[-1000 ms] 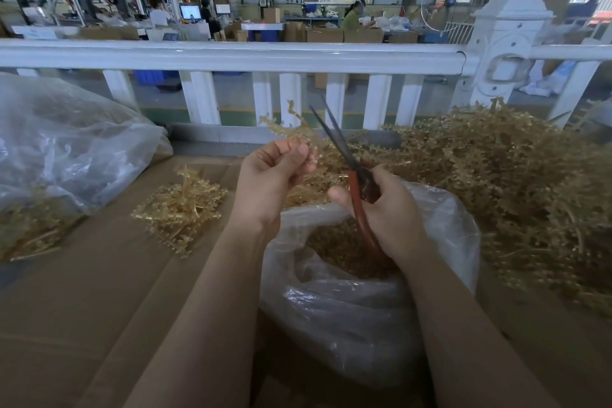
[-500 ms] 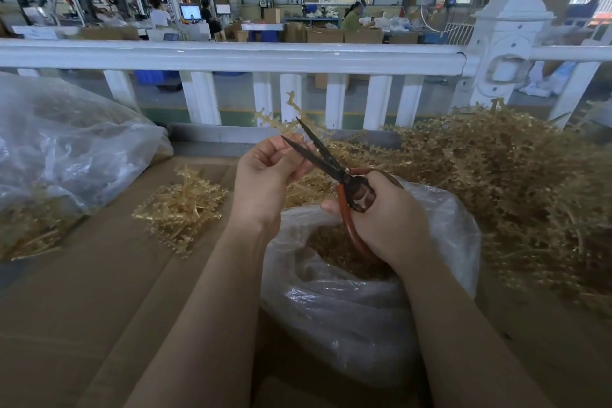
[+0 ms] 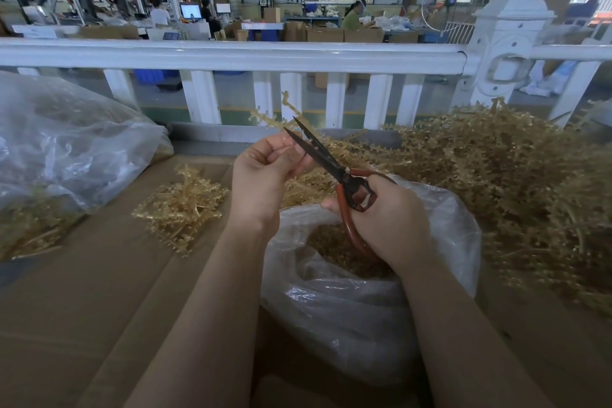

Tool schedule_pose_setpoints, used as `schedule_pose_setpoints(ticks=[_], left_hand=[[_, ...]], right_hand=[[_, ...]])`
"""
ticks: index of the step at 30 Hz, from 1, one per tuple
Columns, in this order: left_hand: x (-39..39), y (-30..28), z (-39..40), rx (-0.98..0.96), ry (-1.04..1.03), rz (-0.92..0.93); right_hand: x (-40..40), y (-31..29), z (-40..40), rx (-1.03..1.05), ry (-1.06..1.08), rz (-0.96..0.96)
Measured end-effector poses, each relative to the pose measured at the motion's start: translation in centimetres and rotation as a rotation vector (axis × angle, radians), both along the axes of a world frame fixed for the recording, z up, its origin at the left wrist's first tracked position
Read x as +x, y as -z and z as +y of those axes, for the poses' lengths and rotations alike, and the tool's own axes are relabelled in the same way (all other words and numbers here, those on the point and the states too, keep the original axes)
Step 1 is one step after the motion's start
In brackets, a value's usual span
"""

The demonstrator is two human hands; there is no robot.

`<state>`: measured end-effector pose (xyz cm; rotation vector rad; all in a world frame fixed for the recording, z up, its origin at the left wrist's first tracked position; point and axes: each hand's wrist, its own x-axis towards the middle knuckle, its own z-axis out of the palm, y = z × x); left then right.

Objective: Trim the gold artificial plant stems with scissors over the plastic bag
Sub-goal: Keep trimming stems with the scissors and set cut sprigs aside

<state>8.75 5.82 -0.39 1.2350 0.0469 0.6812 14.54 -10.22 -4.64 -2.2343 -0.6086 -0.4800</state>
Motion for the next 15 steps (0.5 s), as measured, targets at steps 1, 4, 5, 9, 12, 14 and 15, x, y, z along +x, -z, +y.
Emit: schedule_pose_setpoints(ticks=[1,4,5,9,12,14,15], left_hand=[[0.03,0.03,0.02,-0.007,-0.006,0.001],[0.12,0.13,0.18,-0.016,-0.014,0.01],[0.14,0.15,0.25,-0.011,-0.011,0.019],[0.23,0.35,0.27,0.009,0.029,0.062],[0.33,0.48,0.3,0.006,0.056,0.063],[0.35,0.55,0.31,0.008,0.082,0.052],[0.36,0.57,0.32,0.01,0.091,0.047]], right_hand=[[0.0,0.0,0.03,0.0,0.005,-0.001],[0.03,0.03,0.08,0.001,0.003,-0.009],[0.02,0.01,0.07,0.0,0.002,-0.014],[-0.08,-0.13,0.06,-0.017,0.018,-0.051],[-0.1,-0.12,0.02,-0.004,0.007,-0.055],[-0.1,-0.01,0.0,0.006,-0.007,-0.053],[-0.09,0.04,0.01,0.007,-0.011,-0.055]])
